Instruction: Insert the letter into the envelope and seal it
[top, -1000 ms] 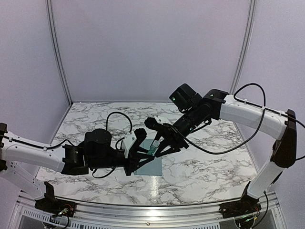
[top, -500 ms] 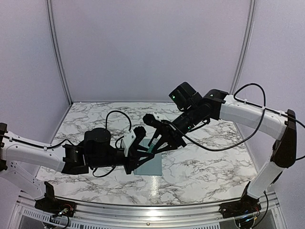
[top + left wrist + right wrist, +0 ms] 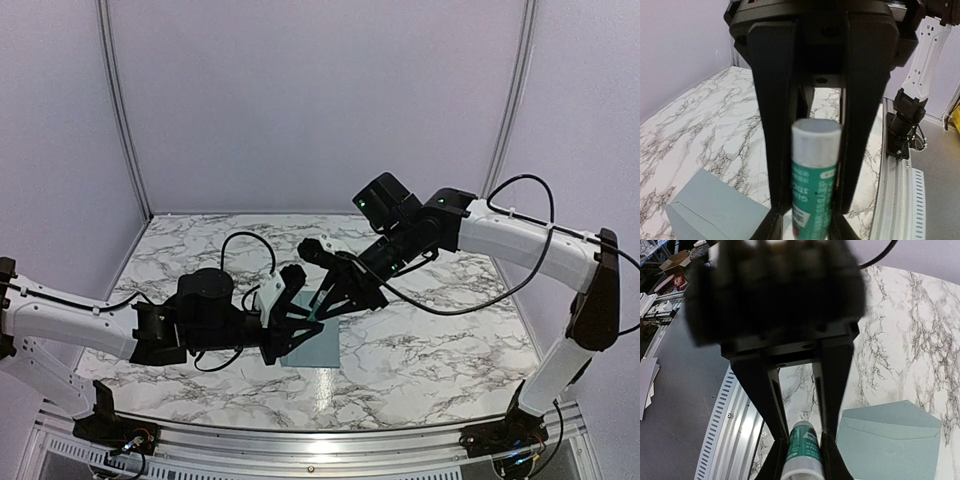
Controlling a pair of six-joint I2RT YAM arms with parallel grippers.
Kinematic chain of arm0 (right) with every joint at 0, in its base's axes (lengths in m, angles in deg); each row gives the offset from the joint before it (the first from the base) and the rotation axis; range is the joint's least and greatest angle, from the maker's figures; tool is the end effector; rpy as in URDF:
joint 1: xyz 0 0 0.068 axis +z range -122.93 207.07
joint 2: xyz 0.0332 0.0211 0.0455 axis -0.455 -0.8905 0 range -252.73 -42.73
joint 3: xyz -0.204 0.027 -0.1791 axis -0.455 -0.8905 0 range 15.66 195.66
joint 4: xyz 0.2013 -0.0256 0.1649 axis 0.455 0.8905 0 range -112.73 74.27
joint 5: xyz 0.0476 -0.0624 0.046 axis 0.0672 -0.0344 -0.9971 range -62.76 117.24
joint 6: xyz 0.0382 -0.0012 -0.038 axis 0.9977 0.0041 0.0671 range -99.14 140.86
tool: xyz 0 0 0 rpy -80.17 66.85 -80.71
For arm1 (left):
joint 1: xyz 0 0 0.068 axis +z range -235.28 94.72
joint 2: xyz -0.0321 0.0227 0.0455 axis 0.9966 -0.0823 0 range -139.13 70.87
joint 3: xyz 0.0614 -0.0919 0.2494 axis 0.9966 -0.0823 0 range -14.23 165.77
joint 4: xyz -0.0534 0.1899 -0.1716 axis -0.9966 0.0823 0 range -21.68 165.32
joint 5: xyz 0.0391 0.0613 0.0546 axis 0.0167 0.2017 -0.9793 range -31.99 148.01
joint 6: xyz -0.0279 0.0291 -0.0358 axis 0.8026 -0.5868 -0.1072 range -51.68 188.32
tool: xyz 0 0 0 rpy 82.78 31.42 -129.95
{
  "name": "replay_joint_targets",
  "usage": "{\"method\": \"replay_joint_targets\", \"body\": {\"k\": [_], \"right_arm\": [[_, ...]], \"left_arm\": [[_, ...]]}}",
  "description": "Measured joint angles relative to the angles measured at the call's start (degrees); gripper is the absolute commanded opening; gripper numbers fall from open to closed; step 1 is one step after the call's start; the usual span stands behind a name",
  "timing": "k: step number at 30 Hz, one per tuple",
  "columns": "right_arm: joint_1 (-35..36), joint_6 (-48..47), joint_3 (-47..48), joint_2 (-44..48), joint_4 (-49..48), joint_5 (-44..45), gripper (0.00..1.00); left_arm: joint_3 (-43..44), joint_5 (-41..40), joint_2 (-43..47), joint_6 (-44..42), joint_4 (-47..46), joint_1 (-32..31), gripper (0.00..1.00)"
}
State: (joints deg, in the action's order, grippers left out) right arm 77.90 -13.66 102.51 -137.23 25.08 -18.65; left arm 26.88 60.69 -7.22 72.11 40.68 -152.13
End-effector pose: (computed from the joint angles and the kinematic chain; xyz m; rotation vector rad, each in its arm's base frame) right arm 0.1997 0.2856 0.3221 -1.8863 1.5731 1.1277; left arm 0.1185 -0.2815 0.2546 0.9874 1.5401 -0.9326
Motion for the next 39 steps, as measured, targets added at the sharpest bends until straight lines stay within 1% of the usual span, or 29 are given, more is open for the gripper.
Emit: {"method": "replay_joint_targets", "body": {"k": [4, 6, 8, 10, 12, 14, 17, 19, 20, 22, 24, 27, 29, 30, 39], "right_arm": [[-0.17, -0.04, 0.04, -0.83, -0.28, 0.33, 0.02], [-1.18, -0.22, 0.66, -1.77, -0.15, 0.48, 0.02], [-3.19, -0.42, 2.47, -3.26, 0.39, 1.36, 0.01], [-5.66, -0.61, 4.55, -4.59, 0.59, 3.13, 0.01], [-7.76, -0.7, 6.78, -5.84, 0.68, 5.7, 0.01], [-9.33, -0.79, 8.74, -6.93, 0.68, 8.63, 0.01], [-9.7, -0.83, 10.6, -8.41, 0.7, 12.37, 0.0], [-9.53, -0.76, 11.28, -9.33, 0.7, 14.05, 0.0], [-9.53, -0.74, 11.52, -9.77, 0.7, 14.67, 0.0], [-9.53, -0.72, 12.22, -10.97, 0.66, 16.04, 0.0], [-9.53, -0.72, 12.66, -12.07, 0.66, 17.44, 0.0], [-9.53, -0.66, 12.68, -12.81, 0.61, 19.17, 0.0], [-9.53, -0.66, 12.68, -13.2, 0.59, 19.91, 0.0], [-9.53, -0.66, 12.68, -13.35, 0.59, 20.26, 0.0], [-9.38, -1.53, 12.68, -14.36, 0.55, 23.5, 0.0]], "left_arm": [[-1.07, -3.15, 0.55, 0.11, -0.74, 0.31, 0.58], [-3.02, -5.05, 2.19, 0.35, -0.81, 0.72, 0.63], [-5.95, -7.8, 5.25, 1.88, -0.61, 1.92, 0.66], [-8.74, -10.73, 9.22, 4.35, -0.37, 3.82, 0.66], [-9.7, -12.26, 11.28, 6.69, -0.28, 6.58, 0.65], [-10.03, -13.42, 12.76, 9.51, -0.13, 9.03, 0.62], [-9.79, -13.62, 12.87, 14.51, 0.59, 14.03, 0.52], [-8.13, -11.5, 10.75, 17.73, 2.56, 18.34, 0.41], [-6.8, -10.01, 9.2, 19.19, 3.41, 20.15, 0.38], [-1.38, -5.2, 3.74, 21.18, 6.64, 24.74, 0.33], [5.64, -0.72, -2.82, 22.47, 9.42, 28.11, 0.22], [14.19, 3.63, -10.71, 22.93, 12.61, 30.36, 0.08], [18.84, 6.75, -15.82, 23.02, 13.75, 30.84, 0.01], [20.65, 8.28, -18.16, 23.17, 14.16, 30.95, 0.0], [35.36, 22.43, -38.47, 27.23, 17.22, 30.99, 0.0]]}}
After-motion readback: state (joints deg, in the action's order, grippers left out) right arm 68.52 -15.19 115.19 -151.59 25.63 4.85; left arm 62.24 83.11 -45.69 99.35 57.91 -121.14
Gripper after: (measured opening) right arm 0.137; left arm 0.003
